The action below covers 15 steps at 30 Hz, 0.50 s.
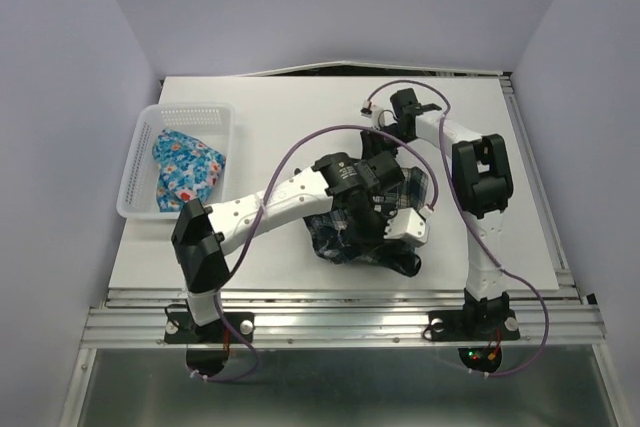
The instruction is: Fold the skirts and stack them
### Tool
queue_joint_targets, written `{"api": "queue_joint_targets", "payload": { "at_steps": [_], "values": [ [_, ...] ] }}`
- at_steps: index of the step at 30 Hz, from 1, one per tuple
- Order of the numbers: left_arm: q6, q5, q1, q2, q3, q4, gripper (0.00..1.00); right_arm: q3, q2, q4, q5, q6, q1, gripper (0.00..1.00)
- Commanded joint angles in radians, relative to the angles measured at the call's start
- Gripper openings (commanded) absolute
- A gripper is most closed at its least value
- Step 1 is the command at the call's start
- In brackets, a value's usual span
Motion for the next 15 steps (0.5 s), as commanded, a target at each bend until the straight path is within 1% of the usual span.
{"api": "queue_joint_targets", "payload": {
  "at_steps": [1, 3, 8, 12, 15],
  "values": [
    [0.037, -0.003, 0.055, 0.021, 0.101, -0.09, 0.0, -0.082, -0.01, -0.071, -0.025, -0.093, 0.023, 0.52],
    [0.06, -0.046, 0.069, 0.031, 0.13, -0.078, 0.0, -0.102, -0.023, -0.073, -0.061, -0.1, 0.032, 0.46],
    [0.094, -0.129, 0.12, 0.067, 0.179, -0.025, 0.0, -0.12, -0.036, -0.086, -0.107, -0.1, 0.05, 0.39],
    [0.1, -0.178, 0.15, 0.095, 0.213, 0.034, 0.0, -0.128, -0.043, -0.086, -0.119, -0.095, 0.06, 0.36],
    [0.12, -0.223, 0.164, 0.101, 0.201, 0.103, 0.0, -0.126, -0.045, -0.086, -0.14, -0.087, 0.06, 0.34]
  ]
}}
